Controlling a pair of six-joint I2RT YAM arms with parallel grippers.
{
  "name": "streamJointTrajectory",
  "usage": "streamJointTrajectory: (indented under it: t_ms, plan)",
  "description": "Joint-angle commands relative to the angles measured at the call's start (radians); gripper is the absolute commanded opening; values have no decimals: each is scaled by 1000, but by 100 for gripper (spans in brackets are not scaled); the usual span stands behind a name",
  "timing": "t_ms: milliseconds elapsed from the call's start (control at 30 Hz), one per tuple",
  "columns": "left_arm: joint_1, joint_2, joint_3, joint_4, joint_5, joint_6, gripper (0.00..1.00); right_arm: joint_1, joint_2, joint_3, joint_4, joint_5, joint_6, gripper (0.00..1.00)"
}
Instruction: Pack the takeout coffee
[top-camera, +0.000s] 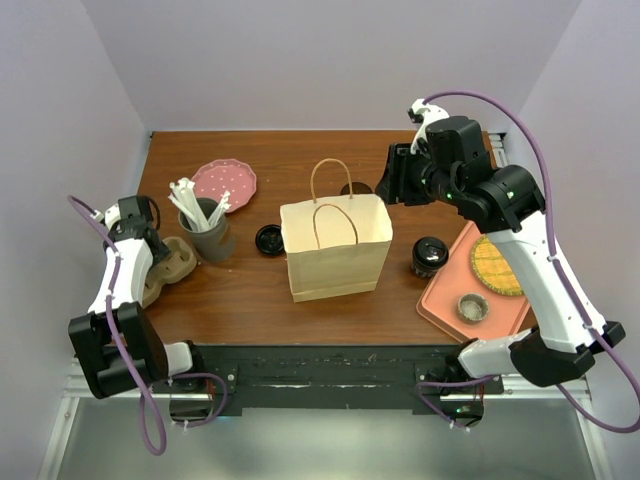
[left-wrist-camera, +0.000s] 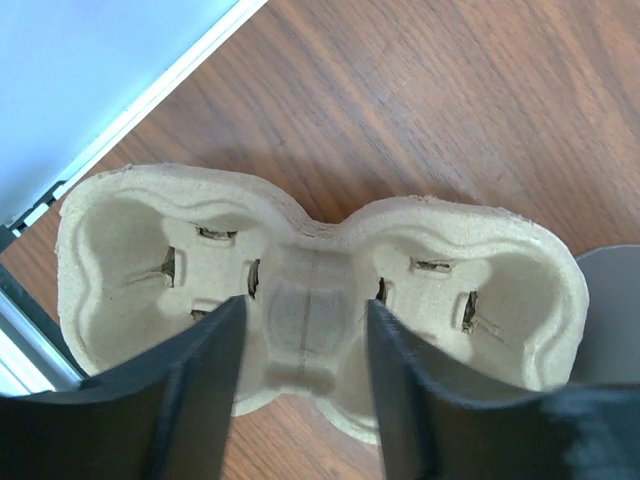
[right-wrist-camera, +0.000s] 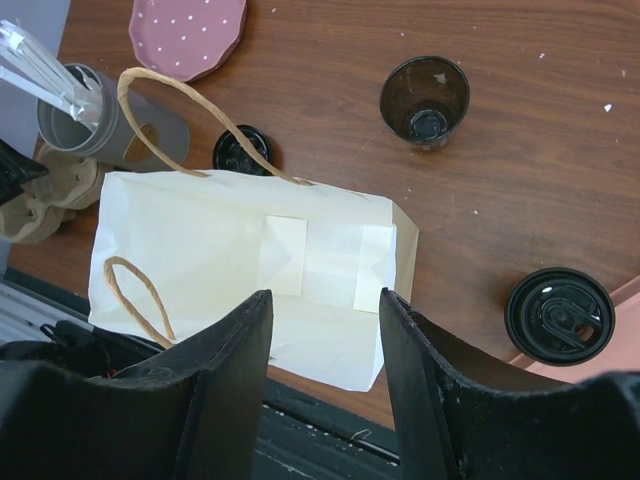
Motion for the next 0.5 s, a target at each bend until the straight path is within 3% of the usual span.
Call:
streamJointTrajectory:
  t_ms: [0,233,467]
  plan:
    - [5,-47,-25,37,10,19,59,8,-26,16,-8,-7,20,50]
    - [5,-49,-35,39,8,2,65,8,-42,-4,2,-12,25,51]
    - [7,-26,-52,55,31,-47,61,8,-31,-8,6,-20,22,51]
